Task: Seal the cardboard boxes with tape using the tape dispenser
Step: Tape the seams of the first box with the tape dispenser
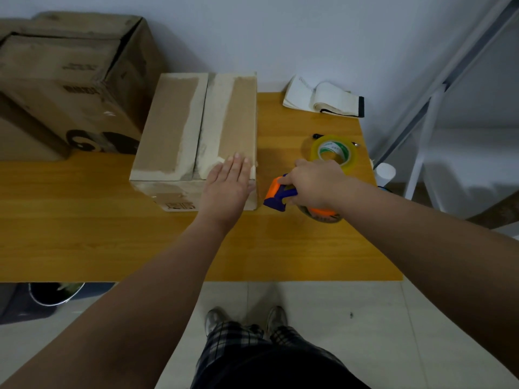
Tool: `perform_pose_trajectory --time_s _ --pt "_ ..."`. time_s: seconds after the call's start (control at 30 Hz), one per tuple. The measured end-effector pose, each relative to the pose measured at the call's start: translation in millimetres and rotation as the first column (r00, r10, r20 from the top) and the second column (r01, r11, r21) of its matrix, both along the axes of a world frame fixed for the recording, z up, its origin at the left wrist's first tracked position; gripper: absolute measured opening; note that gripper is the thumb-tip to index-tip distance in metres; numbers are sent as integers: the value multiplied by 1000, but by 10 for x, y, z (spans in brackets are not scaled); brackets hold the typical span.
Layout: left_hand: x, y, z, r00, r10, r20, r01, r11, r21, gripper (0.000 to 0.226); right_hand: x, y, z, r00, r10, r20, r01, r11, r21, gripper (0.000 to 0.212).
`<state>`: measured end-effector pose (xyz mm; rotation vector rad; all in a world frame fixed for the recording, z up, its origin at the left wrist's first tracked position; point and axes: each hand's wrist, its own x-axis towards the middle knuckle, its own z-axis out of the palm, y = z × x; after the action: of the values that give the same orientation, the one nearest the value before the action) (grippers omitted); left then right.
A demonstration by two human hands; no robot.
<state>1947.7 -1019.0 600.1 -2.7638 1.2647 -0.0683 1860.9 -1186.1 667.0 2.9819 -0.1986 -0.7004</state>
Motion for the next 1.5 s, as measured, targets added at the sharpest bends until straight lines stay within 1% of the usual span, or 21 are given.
perform_pose_trajectory --time_s 0.07,0.13,0.3,0.37,0.43,0.57,0.7,0.73,0.77,0.8,0.87,0.9,0.93,0.97,1.0,1.03,1.07,1.1,1.17,1.23,1.5 --pt "11 -4 11 1000 4 -7 -4 1000 -1 57 -155 -96 -95 996 38 -85 -49 991 -125 32" --pt "11 -10 -11 1000 9 -11 -9 1000 -9 57 -450 -259 -283 987 7 -158 -30 989 -142 36" --pt "-37 -28 -19 998 41 -36 -43 998 -42 57 -580 -470 -483 983 -183 27 182 982 39 58" --pt "-52 -42 12 998 54 -33 -55 998 -38 59 -440 -450 -499 956 -284 67 266 943 199 60" --pt "-63 -50 39 997 63 -38 -64 997 -32 59 -345 -404 -542 910 -408 69 346 843 413 62" --pt "-88 -61 79 995 72 -62 -74 997 -37 66 -277 -313 -788 779 -626 45 390 540 746 68" --pt "-72 -45 89 996 62 -57 -65 997 -42 74 -327 -322 -1093 605 -775 -182 590 283 757 78" --pt "-69 -45 93 996 61 -62 -64 997 -47 76 -343 -327 -1142 590 -772 -235 633 262 728 74" --pt "-69 -50 97 996 61 -67 -65 997 -50 79 -358 -328 -1174 599 -763 -243 660 299 690 67" --pt "-70 -55 101 996 59 -71 -63 997 -49 82 -361 -330 -1203 638 -752 -165 654 417 631 60" --pt "-77 -63 100 996 53 -70 -56 997 -44 82 -324 -288 -1203 694 -686 219 495 675 547 46" --pt "-77 -63 96 996 53 -69 -56 997 -46 80 -283 -215 -1171 643 -672 367 391 700 597 40" --pt "-76 -62 94 996 54 -67 -58 997 -50 79 -218 -113 -1113 555 -745 370 311 598 738 35" --pt "-75 -61 93 996 56 -64 -59 997 -53 78 -137 8 -1022 484 -856 184 270 346 899 33" --pt "-79 -60 94 997 54 -63 -57 997 -57 78 -56 125 -940 437 -889 -132 267 -12 964 32" --pt "-81 -63 95 997 49 -61 -53 997 -62 78 18 213 -909 408 -807 -427 288 -331 899 33" --pt "-84 -65 96 997 45 -59 -49 997 -67 78 65 284 -882 390 -701 -597 276 -529 802 32" --pt "-83 -64 95 997 42 -57 -46 997 -69 78 100 317 -895 377 -657 -652 238 -612 754 28" --pt "-60 -44 83 998 27 -53 -30 998 -60 79 129 355 -940 308 -696 -648 141 -641 755 29" --pt "-42 1 65 999 -8 -31 7 1000 -30 77 106 371 -1001 244 -748 -617 89 -616 783 38" --pt "-10 237 124 999 -11 33 10 999 47 78 175 575 -1040 214 -848 -484 123 -468 875 28"
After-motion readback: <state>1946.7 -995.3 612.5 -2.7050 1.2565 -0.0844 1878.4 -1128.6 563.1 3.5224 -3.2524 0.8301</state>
